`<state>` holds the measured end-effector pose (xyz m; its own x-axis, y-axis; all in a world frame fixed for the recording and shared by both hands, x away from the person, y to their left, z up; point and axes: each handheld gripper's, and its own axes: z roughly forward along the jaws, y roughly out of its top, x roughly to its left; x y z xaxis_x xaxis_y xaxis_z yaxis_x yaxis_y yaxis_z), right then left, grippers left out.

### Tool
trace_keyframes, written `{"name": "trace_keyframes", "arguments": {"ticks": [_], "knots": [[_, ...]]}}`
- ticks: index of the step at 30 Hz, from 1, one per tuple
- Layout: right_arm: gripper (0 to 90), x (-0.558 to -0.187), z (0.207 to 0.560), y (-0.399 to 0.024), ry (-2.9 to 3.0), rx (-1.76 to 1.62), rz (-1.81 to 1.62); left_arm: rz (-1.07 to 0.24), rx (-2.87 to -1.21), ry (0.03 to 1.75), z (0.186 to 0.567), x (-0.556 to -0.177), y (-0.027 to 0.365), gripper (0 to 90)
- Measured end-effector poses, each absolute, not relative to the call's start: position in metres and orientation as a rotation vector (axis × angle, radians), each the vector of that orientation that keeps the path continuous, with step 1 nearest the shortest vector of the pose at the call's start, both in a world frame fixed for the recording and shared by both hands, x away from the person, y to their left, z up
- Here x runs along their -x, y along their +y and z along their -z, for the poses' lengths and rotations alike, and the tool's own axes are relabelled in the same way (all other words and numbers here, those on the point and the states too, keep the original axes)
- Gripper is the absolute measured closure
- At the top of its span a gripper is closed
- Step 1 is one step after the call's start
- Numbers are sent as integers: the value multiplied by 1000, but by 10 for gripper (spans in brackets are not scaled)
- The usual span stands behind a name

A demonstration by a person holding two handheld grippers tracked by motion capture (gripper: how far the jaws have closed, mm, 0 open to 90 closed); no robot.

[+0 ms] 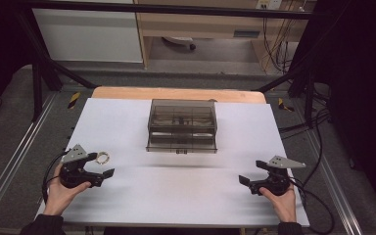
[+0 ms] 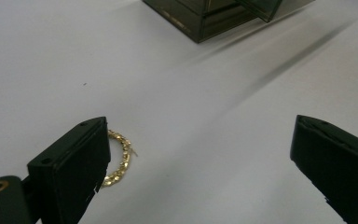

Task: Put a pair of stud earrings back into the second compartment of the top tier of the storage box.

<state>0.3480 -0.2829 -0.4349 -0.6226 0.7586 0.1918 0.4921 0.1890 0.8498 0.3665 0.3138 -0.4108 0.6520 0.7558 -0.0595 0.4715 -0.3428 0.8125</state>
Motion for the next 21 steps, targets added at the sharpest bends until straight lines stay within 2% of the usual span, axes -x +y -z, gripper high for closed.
{"name": "trace_keyframes", "arguments": {"ticks": [11,21], "knots": [[7,-348,436,-282,2202,-1199,-1392,-454,-1996,1041,400,-385,332,104],[7,-348,436,-282,2207,-1197,-1382,-467,-2031,1137,413,-407,335,196]]}}
